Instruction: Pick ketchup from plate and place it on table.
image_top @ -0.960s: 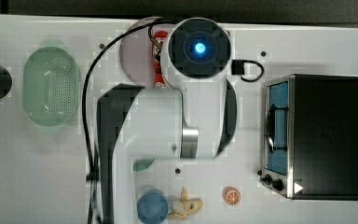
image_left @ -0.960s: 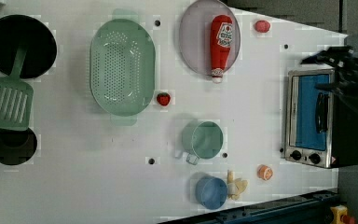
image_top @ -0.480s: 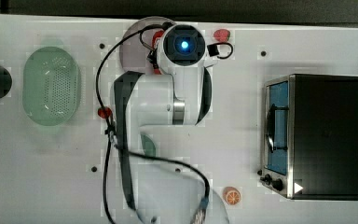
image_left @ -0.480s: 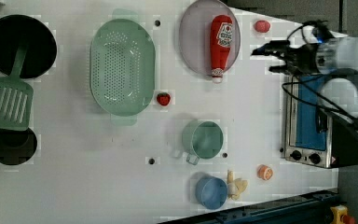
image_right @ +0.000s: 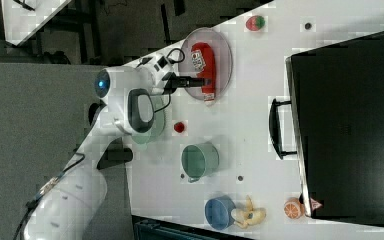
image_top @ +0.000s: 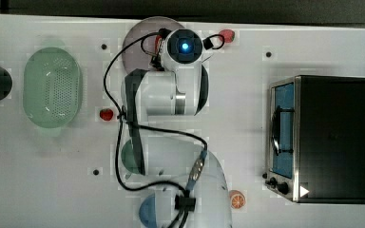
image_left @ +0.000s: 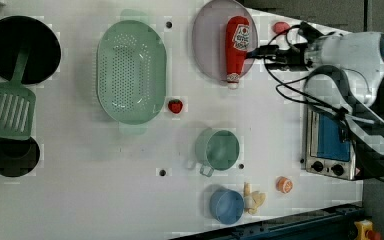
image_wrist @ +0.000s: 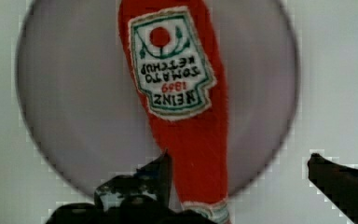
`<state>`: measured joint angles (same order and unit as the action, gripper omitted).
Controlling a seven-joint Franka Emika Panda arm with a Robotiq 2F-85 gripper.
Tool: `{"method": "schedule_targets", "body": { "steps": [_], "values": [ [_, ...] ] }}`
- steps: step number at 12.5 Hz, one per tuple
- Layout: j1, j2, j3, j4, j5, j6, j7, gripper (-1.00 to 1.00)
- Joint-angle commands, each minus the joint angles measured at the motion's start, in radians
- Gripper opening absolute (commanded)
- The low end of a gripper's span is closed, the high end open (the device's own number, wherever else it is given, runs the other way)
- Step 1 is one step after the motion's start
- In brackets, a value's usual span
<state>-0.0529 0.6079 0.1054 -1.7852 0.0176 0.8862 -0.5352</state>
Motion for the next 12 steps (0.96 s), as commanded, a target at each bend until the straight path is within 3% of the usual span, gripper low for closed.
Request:
{"method": "schedule_targets", "body": {
  "steps": [1, 4, 12],
  "values": [
    [0.016, 0.046, 0.005, 0.080, -0.025, -0.007, -0.081, 1.00],
    [0.016, 0.092, 0.001, 0.090, -0.110, 0.011, -0.081, 1.00],
    [0.020, 0.181, 0.000, 0.092, -0.111, 0.197, -0.081, 1.00]
  ]
}}
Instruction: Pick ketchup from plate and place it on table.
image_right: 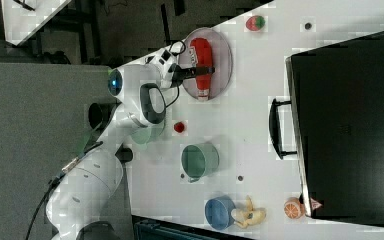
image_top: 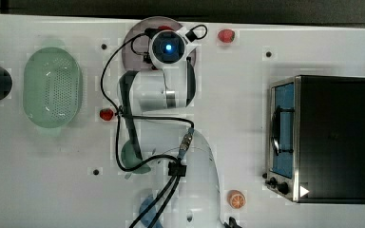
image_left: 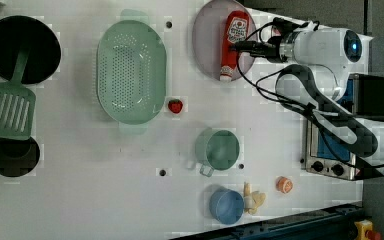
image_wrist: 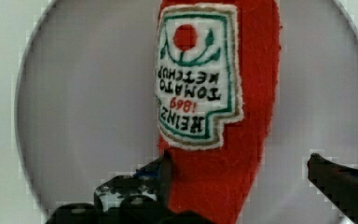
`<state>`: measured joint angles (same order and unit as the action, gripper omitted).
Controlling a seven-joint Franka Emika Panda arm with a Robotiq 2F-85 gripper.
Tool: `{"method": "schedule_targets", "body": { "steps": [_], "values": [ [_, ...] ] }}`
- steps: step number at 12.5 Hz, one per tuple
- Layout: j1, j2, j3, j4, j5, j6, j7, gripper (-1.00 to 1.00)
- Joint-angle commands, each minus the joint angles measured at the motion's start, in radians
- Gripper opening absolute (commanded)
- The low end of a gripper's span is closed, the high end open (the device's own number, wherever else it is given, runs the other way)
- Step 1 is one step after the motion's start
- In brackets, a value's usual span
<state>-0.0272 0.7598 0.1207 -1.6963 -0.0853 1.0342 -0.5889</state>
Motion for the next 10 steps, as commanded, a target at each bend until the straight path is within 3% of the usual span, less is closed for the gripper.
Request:
{"method": "schedule_targets", "body": {
  "steps": [1, 2, 5, 10],
  "values": [
    [-0.006, 0.038, -0.016, 0.003, -0.008, 0.074, -0.027, 1.00],
    [-0.006, 0.041, -0.016, 0.002, -0.008, 0.081, -0.027, 0.93],
    [-0.006, 0.035, -0.018, 0.007, -0.008, 0.079, -0.027, 0.23],
    [-0.013, -0.057, -0.020, -0.004, -0.008, 0.064, -0.025, 0.23]
  ]
}}
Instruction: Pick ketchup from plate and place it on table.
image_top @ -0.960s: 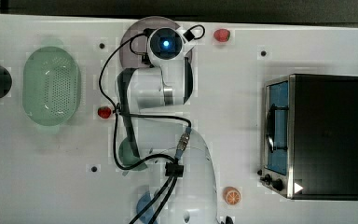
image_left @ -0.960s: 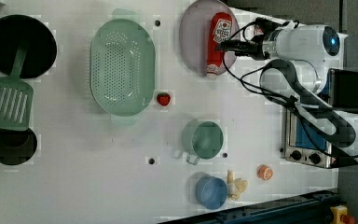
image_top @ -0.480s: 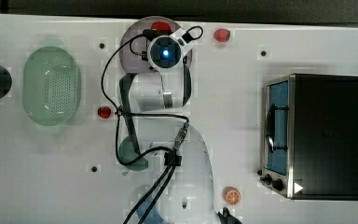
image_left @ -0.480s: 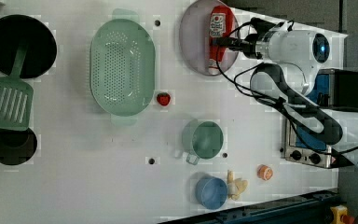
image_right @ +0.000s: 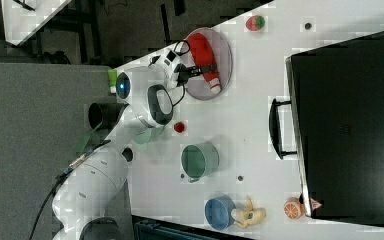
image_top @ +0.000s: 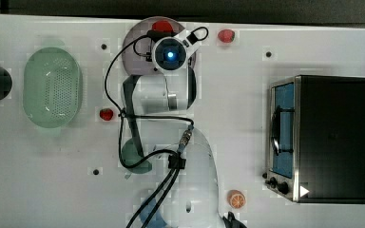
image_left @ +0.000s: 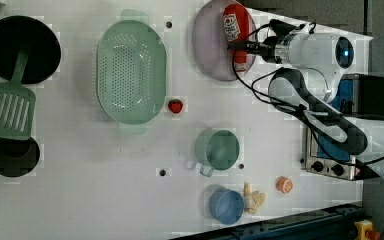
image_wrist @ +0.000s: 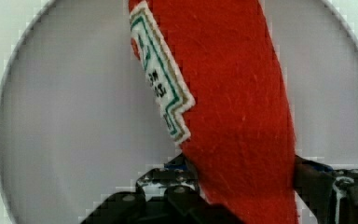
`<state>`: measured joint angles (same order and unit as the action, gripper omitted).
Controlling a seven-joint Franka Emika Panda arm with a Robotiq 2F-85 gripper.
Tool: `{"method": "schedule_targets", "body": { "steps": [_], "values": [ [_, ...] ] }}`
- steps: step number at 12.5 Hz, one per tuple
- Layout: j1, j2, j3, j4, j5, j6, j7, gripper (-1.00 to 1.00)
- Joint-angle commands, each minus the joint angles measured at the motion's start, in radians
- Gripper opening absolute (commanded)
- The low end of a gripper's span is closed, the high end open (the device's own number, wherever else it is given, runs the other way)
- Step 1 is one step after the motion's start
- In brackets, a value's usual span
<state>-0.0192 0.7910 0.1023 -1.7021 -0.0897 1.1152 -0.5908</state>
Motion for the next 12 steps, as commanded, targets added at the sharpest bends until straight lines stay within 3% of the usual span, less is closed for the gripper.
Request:
{"method": "schedule_targets", "body": {
  "steps": [1, 7, 12],
  "values": [
    [-0.021, -0.127, -0.003, -0.004, -0.003, -0.047, -0.022, 0.23],
    [-0.032, -0.436, -0.007, -0.136, -0.001, -0.306, -0.005, 0.23],
    [-0.050, -0.650, -0.019, -0.333, 0.002, -0.424, 0.008, 0.23]
  ]
}}
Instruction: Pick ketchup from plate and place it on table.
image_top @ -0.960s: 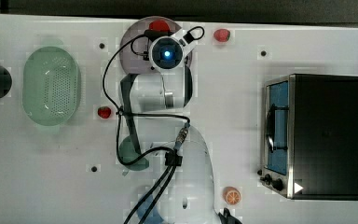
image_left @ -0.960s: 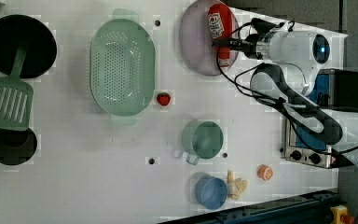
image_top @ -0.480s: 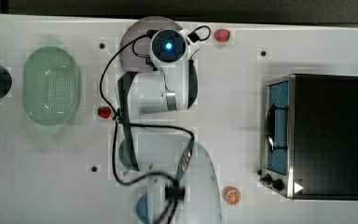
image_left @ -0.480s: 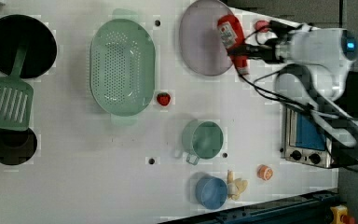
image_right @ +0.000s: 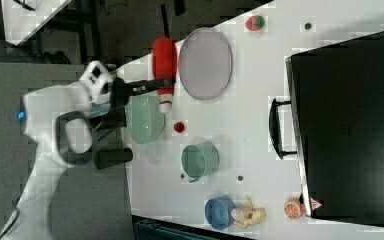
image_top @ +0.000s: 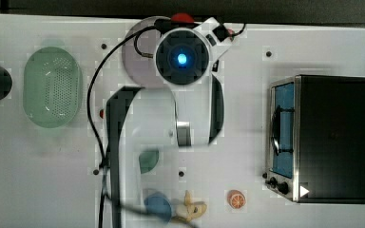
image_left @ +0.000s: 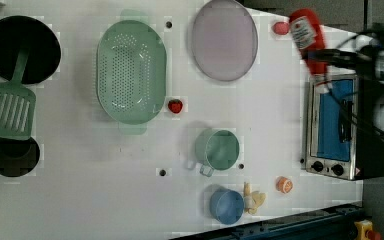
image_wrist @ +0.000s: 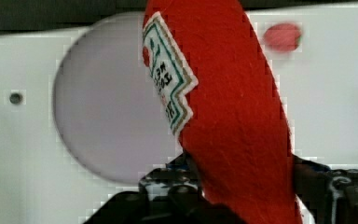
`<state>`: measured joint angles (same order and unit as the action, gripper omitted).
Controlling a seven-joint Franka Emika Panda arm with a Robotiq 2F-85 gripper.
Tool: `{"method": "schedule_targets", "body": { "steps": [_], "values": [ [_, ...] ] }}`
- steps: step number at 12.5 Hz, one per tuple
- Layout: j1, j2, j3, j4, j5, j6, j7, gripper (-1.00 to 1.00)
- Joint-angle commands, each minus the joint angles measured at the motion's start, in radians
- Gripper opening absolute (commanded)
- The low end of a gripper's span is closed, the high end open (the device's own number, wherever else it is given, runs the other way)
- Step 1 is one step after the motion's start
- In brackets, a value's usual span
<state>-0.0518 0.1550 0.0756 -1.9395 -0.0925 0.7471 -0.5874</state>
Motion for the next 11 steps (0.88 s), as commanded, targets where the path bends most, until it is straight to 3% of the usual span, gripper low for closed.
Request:
{"method": "schedule_targets", "body": {
  "steps": [1, 6, 11],
  "values": [
    [-0.021, -0.041, 0.004, -0.140, 0.006, -0.055, 0.005, 0.23],
    [-0.038, -0.069, -0.034, -0.298, 0.061, -0.052, 0.094, 0.23],
    [-0.041, 0.027, -0.047, -0.336, 0.069, 0.033, 0.126, 0.23]
  ]
}}
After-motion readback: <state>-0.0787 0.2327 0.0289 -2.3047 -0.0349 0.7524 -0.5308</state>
